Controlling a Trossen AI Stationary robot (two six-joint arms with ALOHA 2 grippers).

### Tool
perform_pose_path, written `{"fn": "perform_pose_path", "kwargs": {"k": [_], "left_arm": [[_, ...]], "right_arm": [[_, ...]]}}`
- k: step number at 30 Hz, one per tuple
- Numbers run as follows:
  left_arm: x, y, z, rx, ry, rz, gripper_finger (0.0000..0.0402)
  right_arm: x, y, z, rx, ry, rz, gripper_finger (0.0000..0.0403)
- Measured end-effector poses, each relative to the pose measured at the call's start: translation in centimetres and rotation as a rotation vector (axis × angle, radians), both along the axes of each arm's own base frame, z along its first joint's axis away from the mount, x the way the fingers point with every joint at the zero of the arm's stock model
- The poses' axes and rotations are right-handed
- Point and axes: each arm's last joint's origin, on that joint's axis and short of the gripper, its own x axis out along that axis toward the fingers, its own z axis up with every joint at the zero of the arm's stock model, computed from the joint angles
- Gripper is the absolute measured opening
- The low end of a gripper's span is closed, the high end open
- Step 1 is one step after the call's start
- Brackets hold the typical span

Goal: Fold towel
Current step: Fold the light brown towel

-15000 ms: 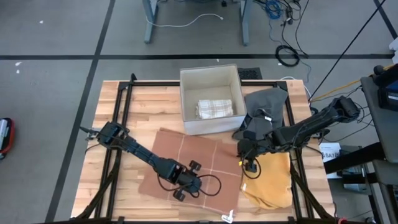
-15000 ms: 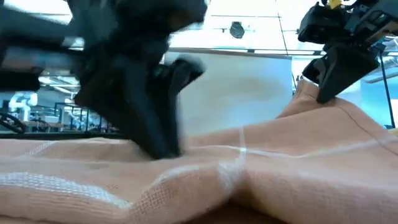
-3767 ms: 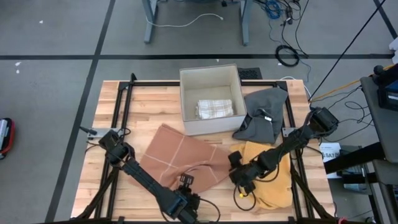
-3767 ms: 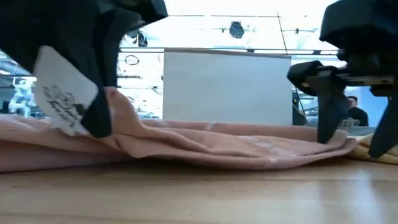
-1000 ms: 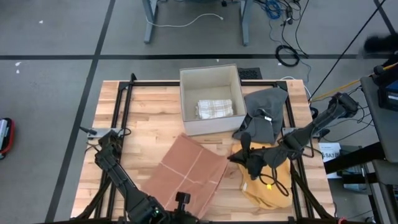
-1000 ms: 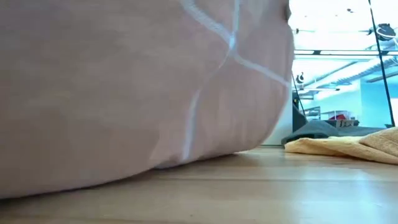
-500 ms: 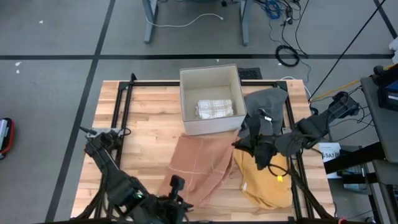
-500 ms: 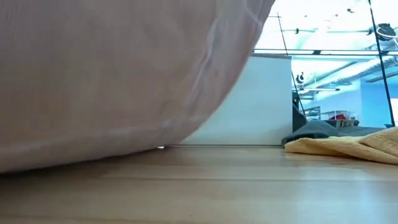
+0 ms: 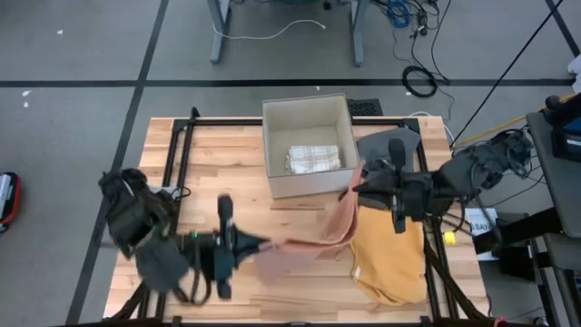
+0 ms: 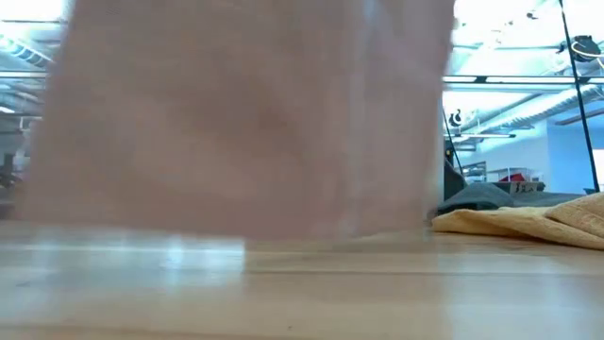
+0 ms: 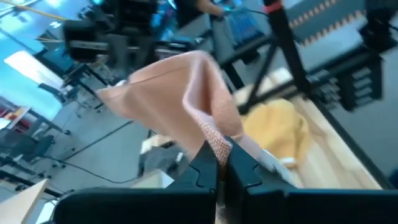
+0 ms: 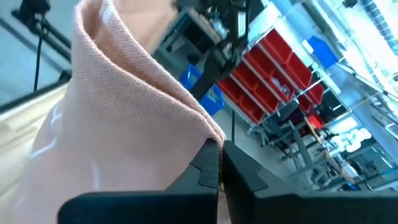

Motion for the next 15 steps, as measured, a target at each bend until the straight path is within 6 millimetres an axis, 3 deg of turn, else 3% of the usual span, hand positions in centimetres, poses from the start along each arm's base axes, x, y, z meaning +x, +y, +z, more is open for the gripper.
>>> {"fn": "perform_pose_path", "kwargs": {"k": [10,15], "left_arm": [[1.0,7.2,2.9,-0.003,-0.058,0.060,0.0003],[0.0,8.6,3.4,-0.017,-0.051,0.080,0.0003]], "right_arm": [[0.8,-2.5,3.9,-0.011,-0.077,-0.003,0.0000],[0.0,-3.6,5.4,-0.002,-0.021,-0.033,0.0000]]}}
